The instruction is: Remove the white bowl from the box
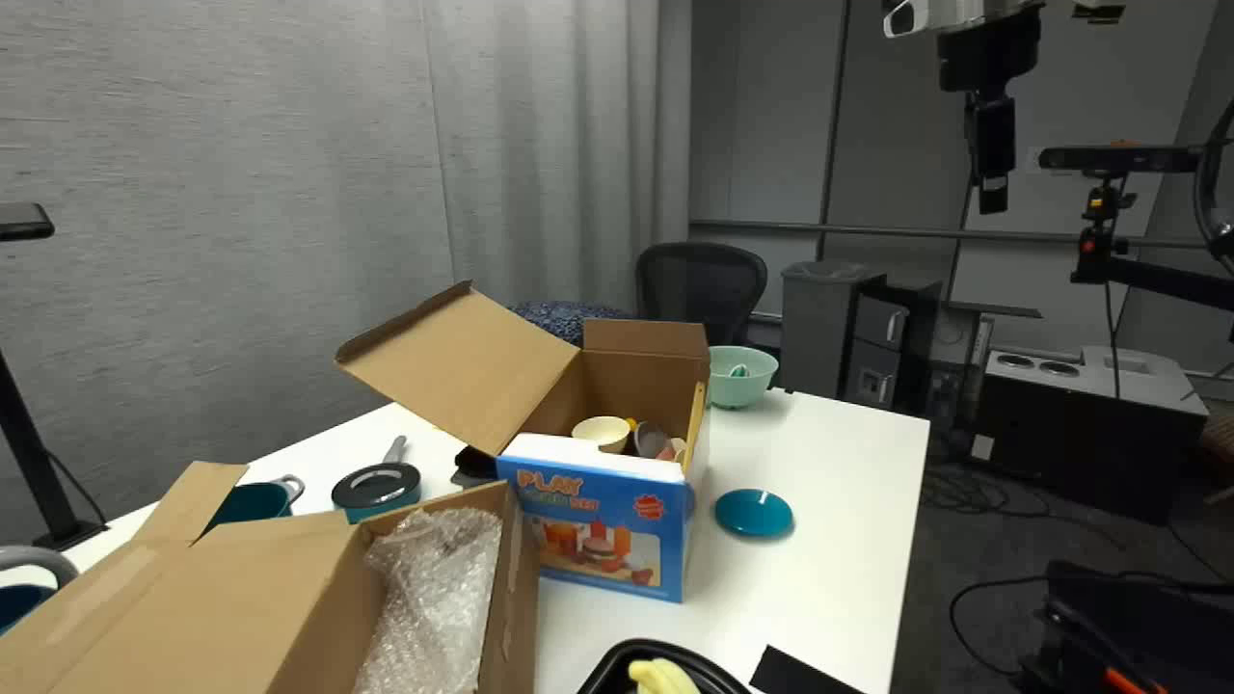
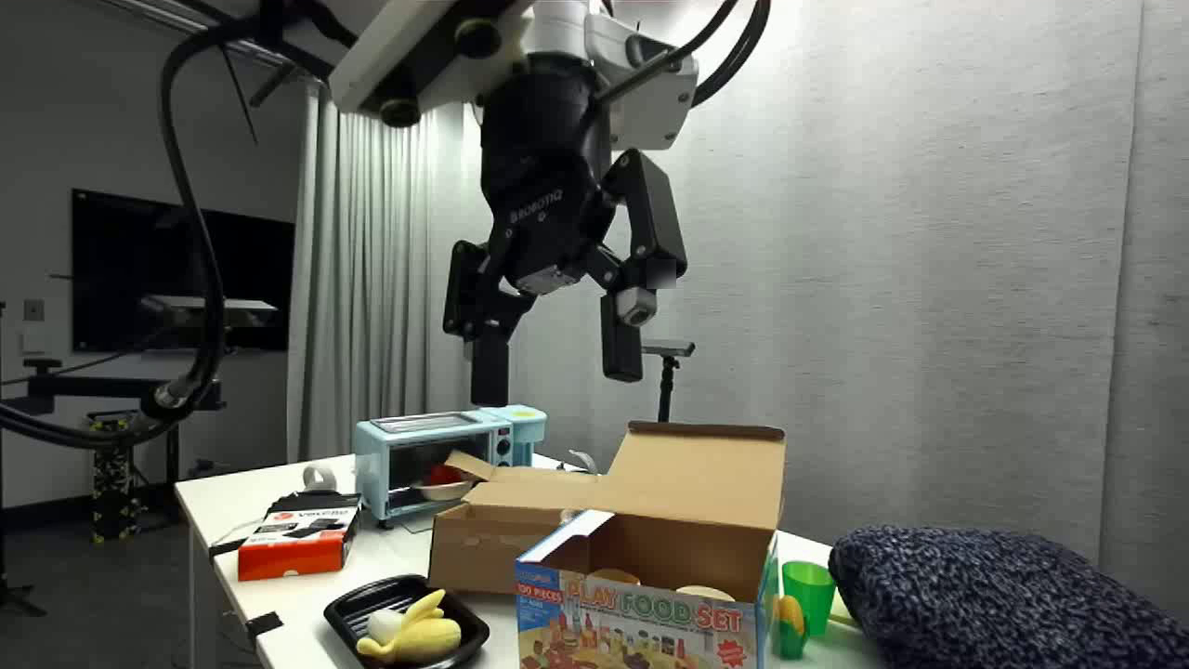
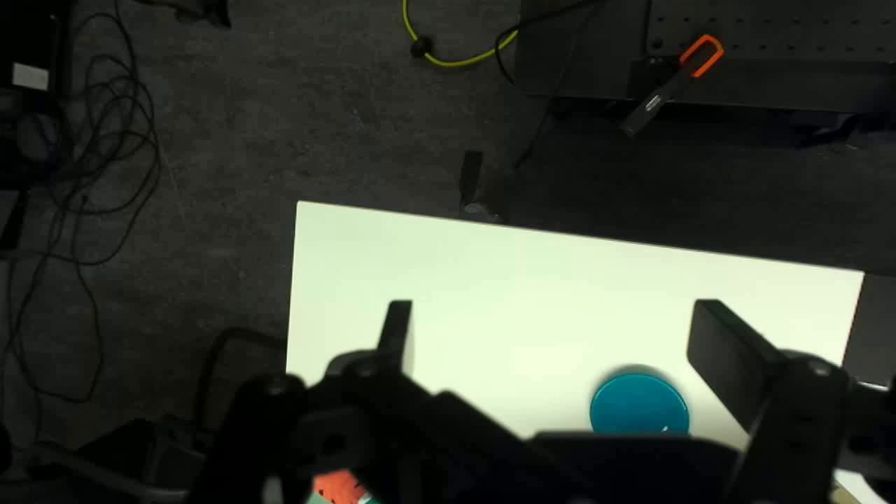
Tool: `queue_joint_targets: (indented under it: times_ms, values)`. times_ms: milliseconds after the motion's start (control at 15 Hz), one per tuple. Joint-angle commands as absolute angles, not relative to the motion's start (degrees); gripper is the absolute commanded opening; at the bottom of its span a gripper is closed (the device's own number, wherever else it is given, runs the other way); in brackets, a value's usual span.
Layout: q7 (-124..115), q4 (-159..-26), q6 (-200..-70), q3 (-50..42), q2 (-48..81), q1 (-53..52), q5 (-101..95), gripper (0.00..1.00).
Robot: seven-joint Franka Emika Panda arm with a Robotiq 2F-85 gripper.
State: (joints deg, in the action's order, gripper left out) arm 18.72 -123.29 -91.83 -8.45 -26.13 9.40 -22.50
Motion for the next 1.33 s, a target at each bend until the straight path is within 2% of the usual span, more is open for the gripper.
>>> queue_joint_targets:
  times_ms: [0,800,1267]
  values:
    - [18.4,-123.1,-91.5,-9.3,-26.1,8.3,-22.8,1.00]
    - [13.7,-121.4,-92.2,-9.6,-24.7,8.7,-20.2,1.00]
    - [-3.2,-114.1,-105.5,-5.8,-12.6,6.3,-10.5,1.00]
